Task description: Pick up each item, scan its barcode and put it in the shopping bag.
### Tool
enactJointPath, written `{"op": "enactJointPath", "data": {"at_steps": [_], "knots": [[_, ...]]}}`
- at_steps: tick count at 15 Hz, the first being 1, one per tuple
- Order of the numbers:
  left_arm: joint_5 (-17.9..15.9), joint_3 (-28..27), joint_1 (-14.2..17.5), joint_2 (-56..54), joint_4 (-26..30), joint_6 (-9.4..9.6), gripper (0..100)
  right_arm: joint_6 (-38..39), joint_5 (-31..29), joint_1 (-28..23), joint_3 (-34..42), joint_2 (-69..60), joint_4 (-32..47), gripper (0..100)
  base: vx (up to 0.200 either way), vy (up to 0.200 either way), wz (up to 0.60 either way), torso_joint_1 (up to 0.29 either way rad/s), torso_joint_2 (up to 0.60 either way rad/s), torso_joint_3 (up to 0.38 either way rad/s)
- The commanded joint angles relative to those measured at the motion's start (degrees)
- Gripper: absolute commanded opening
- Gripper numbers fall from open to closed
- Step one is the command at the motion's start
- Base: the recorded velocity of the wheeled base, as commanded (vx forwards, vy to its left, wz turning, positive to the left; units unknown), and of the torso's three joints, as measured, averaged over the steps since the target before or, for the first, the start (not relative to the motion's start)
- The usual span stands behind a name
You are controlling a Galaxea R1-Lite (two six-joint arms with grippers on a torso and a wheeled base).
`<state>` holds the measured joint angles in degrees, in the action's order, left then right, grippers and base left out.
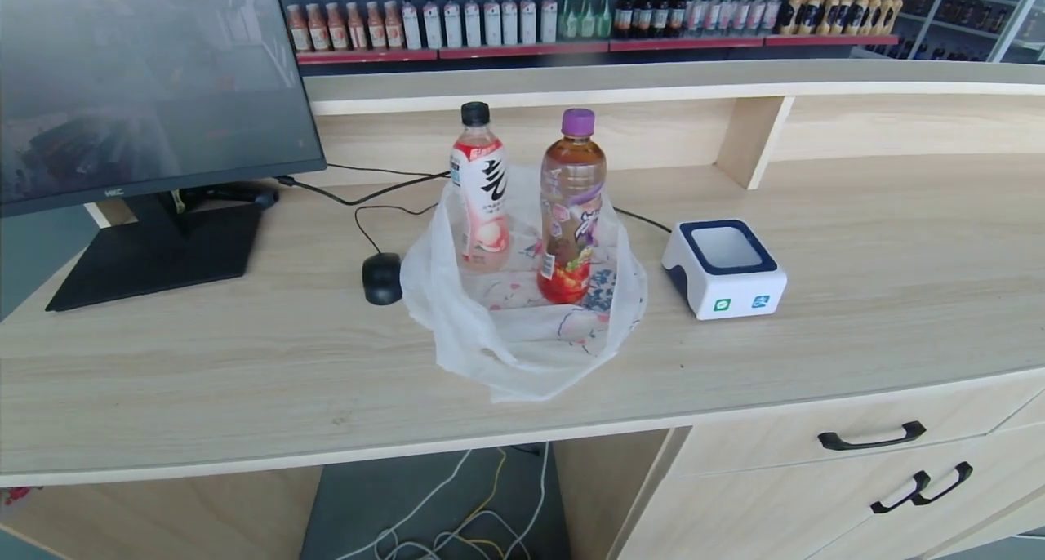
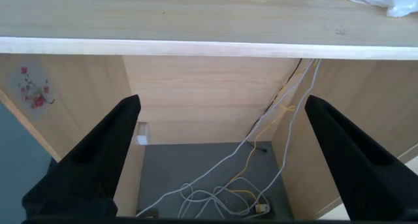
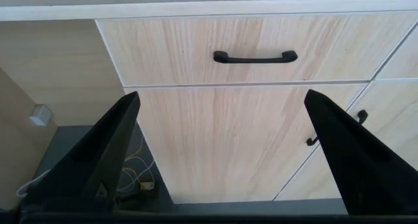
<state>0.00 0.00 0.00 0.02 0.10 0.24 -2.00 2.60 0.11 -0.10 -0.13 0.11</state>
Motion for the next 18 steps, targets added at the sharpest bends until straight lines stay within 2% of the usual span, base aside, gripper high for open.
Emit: {"op": "enactJointPath", "data": {"at_steps": [1, 2, 5, 18], "knots": [[0.0, 0.0, 0.0, 0.06, -0.01, 0.02, 100, 0.07, 0.04, -0.02, 0.01, 0.13, -0.02, 100, 0.0, -0.2, 0.0, 0.007, 0.0, -0.002], [0.0, 0.0, 0.0, -0.02, -0.01, 0.02, 100, 0.07, 0.04, 0.07, 0.01, 0.13, -0.02, 100, 0.0, -0.2, 0.0, 0.007, 0.0, 0.002], [0.0, 0.0, 0.0, -0.02, -0.01, -0.07, 100, -0.02, 0.04, 0.07, 0.01, 0.13, -0.02, 100, 0.0, -0.2, 0.6, 0.004, 0.0, 0.002], [0.0, 0.0, 0.0, -0.02, -0.01, -0.07, 100, 0.07, 0.04, -0.02, 0.01, 0.13, -0.02, 100, 0.0, -0.2, 0.0, 0.004, 0.0, 0.003]]}}
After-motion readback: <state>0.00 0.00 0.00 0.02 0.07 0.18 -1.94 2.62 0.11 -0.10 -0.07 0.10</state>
